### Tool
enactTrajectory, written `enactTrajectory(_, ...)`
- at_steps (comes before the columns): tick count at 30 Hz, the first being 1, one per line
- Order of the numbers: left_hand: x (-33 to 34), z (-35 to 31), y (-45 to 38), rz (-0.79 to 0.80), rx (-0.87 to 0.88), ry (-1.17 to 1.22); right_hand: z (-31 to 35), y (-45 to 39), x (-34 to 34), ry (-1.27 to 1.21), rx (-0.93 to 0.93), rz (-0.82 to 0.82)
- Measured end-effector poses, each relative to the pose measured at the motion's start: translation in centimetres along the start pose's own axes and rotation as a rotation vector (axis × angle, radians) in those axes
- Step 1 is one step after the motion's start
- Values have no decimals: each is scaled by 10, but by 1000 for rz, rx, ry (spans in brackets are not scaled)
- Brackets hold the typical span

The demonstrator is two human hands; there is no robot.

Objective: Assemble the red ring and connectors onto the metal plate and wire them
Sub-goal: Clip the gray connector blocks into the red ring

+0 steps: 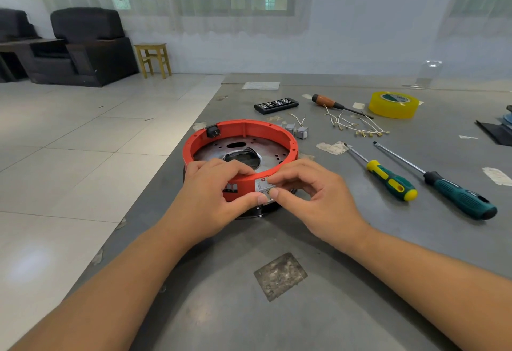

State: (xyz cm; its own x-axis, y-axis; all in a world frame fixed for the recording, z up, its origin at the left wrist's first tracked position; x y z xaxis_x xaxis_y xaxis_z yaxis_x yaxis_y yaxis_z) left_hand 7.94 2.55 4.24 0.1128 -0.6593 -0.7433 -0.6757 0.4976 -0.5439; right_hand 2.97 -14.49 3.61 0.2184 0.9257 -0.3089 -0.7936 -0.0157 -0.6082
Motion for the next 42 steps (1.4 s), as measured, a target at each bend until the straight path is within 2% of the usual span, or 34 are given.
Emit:
enactTrajectory(30, 2, 2, 1, -6, -29, 38, 9, -1, 0, 135, -26, -54)
enactTrajectory(33, 3, 6, 2, -12, -65, 59, 11, -2, -1, 237, -35, -51)
enactTrajectory(37, 2, 4, 2, -16, -33, 65, 14, -9, 2, 593, -121, 24)
enactTrajectory(40, 2, 3, 0, -7, -18, 62, 6, -13, 5, 657, -109, 150)
enactTrajectory(42, 2, 4, -1, 3, -22, 56, 5, -15, 4, 658, -132, 180)
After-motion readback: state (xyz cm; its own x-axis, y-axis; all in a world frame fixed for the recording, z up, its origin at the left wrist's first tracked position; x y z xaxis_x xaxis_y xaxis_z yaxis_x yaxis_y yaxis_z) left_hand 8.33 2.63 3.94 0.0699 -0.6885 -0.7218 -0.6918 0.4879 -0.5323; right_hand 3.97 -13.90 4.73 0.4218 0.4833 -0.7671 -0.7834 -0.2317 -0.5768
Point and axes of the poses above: each hand's wrist, its own y-axis away from the middle knuckle, its own x-axis out of the palm, z = x × y, the point moved 9 cm from there along -y, towards the middle knuckle, and after that the axes turned 1 degree about -y, right-handed, at the moved point
